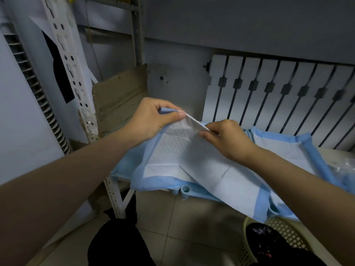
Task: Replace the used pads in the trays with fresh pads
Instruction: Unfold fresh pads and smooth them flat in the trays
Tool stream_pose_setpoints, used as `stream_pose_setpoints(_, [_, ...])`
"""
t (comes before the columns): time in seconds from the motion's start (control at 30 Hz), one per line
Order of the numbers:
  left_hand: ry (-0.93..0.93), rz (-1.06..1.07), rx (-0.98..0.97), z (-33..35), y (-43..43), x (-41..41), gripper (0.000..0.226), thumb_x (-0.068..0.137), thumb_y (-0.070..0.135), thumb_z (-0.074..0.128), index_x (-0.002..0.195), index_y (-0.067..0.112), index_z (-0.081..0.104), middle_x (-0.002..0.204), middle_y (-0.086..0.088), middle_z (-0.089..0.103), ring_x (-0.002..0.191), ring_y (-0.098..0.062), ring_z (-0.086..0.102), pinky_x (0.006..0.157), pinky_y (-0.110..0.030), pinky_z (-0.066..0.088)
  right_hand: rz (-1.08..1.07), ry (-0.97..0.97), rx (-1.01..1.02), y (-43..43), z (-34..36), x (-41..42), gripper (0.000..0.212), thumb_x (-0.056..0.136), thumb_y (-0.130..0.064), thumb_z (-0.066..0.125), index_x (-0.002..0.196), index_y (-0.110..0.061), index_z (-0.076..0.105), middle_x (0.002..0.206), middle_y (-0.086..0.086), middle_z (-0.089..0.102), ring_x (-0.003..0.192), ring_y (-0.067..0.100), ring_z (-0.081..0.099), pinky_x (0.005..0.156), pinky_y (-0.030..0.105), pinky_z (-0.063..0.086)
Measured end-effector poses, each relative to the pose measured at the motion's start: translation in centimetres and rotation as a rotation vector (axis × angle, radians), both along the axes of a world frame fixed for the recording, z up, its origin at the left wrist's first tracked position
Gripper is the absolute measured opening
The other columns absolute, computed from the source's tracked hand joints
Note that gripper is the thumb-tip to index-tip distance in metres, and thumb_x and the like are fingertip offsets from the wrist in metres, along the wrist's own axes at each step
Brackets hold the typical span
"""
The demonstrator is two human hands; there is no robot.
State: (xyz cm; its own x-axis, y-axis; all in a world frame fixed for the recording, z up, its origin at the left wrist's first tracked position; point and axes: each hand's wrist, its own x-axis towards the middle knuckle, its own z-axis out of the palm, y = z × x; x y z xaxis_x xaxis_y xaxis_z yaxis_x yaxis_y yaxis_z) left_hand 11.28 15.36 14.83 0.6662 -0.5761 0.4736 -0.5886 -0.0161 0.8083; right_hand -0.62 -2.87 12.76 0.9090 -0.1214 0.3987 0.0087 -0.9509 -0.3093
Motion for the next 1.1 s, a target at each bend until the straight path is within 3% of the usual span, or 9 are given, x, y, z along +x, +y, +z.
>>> stream_pose_setpoints(0.1, [0.051,0.048,-0.055,1.1,0.3,1.1,0.013,0.084,0.015,0.072,0.094,0.007,0.076,0.087,-0.003,0.074,0.078,-0.008,0.069,0.074,-0.022,0.056,-0.055,0.067,0.074,-1.4,-0.2,-0.7,0.032,0.095,-0.031,0.056,0.084,-0.005,0.070,0.074,0.010,0.066,0.066,0.023,0.060,0.065,0.038,0.051])
stream_pose_setpoints(0.23, [-0.014,0.150,0.025,1.9,1.0,2.6,0.018,0.092,0.022,0.062,0.101,0.010,0.073,0.088,0.005,0.071,0.073,0.006,0.066,0.064,-0.009,0.049,-0.164,0.169,0.223,-3.6,-1.0,-2.2,0.031,0.097,-0.029,0.055,0.076,-0.009,0.067,0.072,0.008,0.063,0.065,0.023,0.058,0.058,0.031,0.046])
stream_pose_setpoints(0.33, [-0.037,0.261,0.102,1.8,1.1,3.7,0.031,0.097,0.029,0.054,0.103,0.004,0.070,0.096,-0.015,0.070,0.084,-0.011,0.066,0.081,-0.033,0.057,-0.177,0.153,0.327,-4.2,-0.5,-2.7,0.032,0.097,-0.029,0.054,0.076,-0.008,0.066,0.072,0.008,0.062,0.062,0.018,0.056,0.055,0.025,0.044])
stream_pose_setpoints(0.43, [-0.345,0.449,0.319,1.7,0.3,3.1,0.062,0.091,0.047,0.058,0.143,0.018,0.041,0.148,-0.007,0.042,0.136,-0.023,0.039,0.114,-0.046,0.030,-0.123,0.177,0.274,-3.5,0.7,-2.4,0.029,0.099,-0.029,0.052,0.076,-0.017,0.065,0.073,0.004,0.062,0.064,0.016,0.056,0.056,0.022,0.043])
stream_pose_setpoints(0.5, [-0.662,0.429,0.374,1.8,-0.9,1.3,0.087,0.079,0.063,0.062,0.148,0.020,0.032,0.156,-0.004,0.030,0.143,-0.022,0.028,0.118,-0.047,0.017,-0.091,0.197,0.189,-3.0,1.4,-1.9,0.031,0.099,-0.030,0.052,0.077,-0.013,0.065,0.071,0.003,0.059,0.062,0.015,0.053,0.056,0.025,0.041])
stream_pose_setpoints(0.63, [-1.009,0.161,0.502,0.8,-3.9,-1.5,0.065,0.072,0.064,0.065,0.126,0.028,0.061,0.135,0.002,0.057,0.130,-0.020,0.047,0.118,-0.042,0.017,-0.037,0.216,0.054,-2.0,2.2,-1.3,0.035,0.099,-0.029,0.052,0.073,-0.008,0.063,0.061,0.001,0.050,0.054,0.014,0.044,0.055,0.030,0.034])
stream_pose_setpoints(0.73, [-0.858,0.181,0.564,0.9,-5.2,-2.1,0.031,0.081,0.056,0.065,0.100,0.033,0.074,0.096,0.007,0.072,0.104,-0.018,0.060,0.094,-0.032,0.042,-0.023,0.241,-0.022,-1.6,2.8,-1.6,0.038,0.100,-0.029,0.050,0.062,-0.023,0.050,0.060,-0.003,0.045,0.055,0.013,0.042,0.058,0.032,0.035])
stream_pose_setpoints(0.8, [-0.741,0.221,0.587,1.4,-5.4,-1.9,0.025,0.082,0.053,0.065,0.095,0.034,0.076,0.086,0.007,0.072,0.089,-0.018,0.063,0.070,-0.028,0.042,-0.061,0.255,-0.070,-2.0,3.1,-2.1,0.039,0.100,-0.029,0.047,0.062,-0.022,0.047,0.063,0.001,0.049,0.059,0.019,0.048,0.061,0.035,0.041])
stream_pose_setpoints(1.1, [-0.667,0.318,0.632,4.7,-3.9,1.3,0.018,0.080,0.047,0.071,0.091,0.033,0.077,0.086,0.004,0.074,0.086,-0.021,0.066,0.068,-0.028,0.045,-0.387,0.306,-0.137,-7.4,4.5,-4.5,0.037,0.099,-0.020,0.042,0.063,-0.014,0.050,0.069,0.008,0.054,0.066,0.028,0.053,0.059,0.033,0.041])
